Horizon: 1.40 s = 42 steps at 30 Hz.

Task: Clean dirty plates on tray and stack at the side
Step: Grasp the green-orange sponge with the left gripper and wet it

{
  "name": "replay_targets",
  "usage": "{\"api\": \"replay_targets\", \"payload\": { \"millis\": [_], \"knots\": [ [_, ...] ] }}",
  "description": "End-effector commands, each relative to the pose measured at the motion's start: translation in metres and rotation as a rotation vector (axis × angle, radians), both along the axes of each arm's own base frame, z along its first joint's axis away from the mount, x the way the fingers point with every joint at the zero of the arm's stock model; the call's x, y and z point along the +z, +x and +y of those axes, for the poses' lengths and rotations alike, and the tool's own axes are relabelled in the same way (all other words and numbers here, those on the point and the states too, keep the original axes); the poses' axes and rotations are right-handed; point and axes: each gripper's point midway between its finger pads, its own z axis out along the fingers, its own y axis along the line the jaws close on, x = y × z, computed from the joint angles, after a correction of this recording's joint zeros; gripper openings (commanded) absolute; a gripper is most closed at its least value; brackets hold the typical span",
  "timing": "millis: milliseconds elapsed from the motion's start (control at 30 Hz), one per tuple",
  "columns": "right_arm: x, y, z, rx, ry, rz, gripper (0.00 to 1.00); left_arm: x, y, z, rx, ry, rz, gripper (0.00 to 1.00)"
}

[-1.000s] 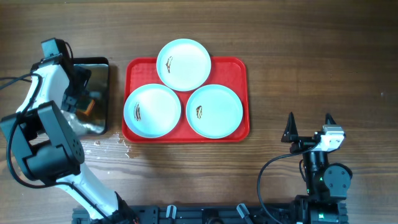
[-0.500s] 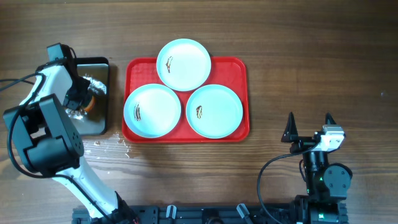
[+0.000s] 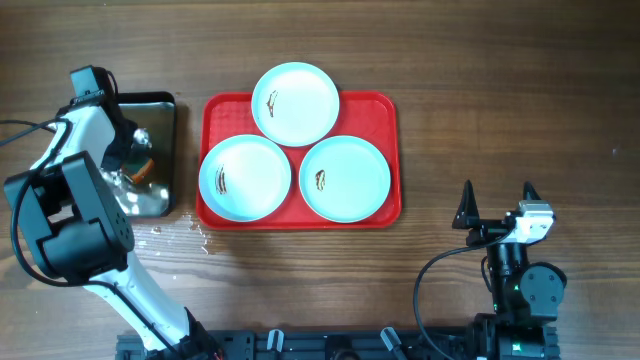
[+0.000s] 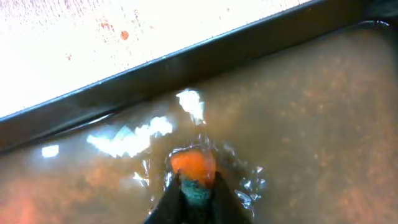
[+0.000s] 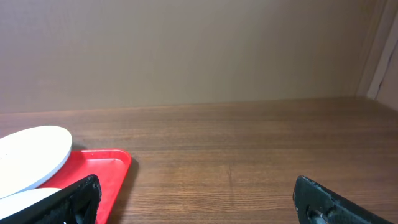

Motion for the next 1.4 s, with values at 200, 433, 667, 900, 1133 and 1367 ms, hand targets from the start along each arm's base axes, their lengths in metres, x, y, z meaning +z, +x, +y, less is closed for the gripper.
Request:
{"api": "replay_targets", "payload": {
  "millis": [200, 433, 667, 900, 1133, 1367],
  "knots": [
    [0.001, 0.000, -0.003, -0.016, -0.011, -0.006, 1.00, 0.009, -0.016, -0.026, -0.028, -0.141, 0.024, 1.00],
    [0.001, 0.000, -0.003, -0.016, -0.011, -0.005, 1.00, -0.013, -0.036, -0.061, -0.066, -0.236, 0.103, 0.82],
    [0.001, 0.000, -0.003, -0.016, -0.011, -0.005, 1.00, -0.016, -0.035, -0.054, -0.062, -0.190, 0.096, 0.04],
    [0.001, 0.000, -0.003, -0.016, -0.011, -0.005, 1.00, -0.014, -0.031, -0.047, -0.058, -0.151, 0.082, 0.24],
    [0.001, 0.000, -0.003, -0.016, -0.011, -0.005, 1.00, -0.013, -0.028, -0.044, -0.056, -0.138, 0.069, 0.89],
    [0.001, 0.000, -0.003, -0.016, -0.011, -0.005, 1.00, -0.011, -0.019, -0.041, -0.058, -0.121, 0.031, 1.00]
  ]
}}
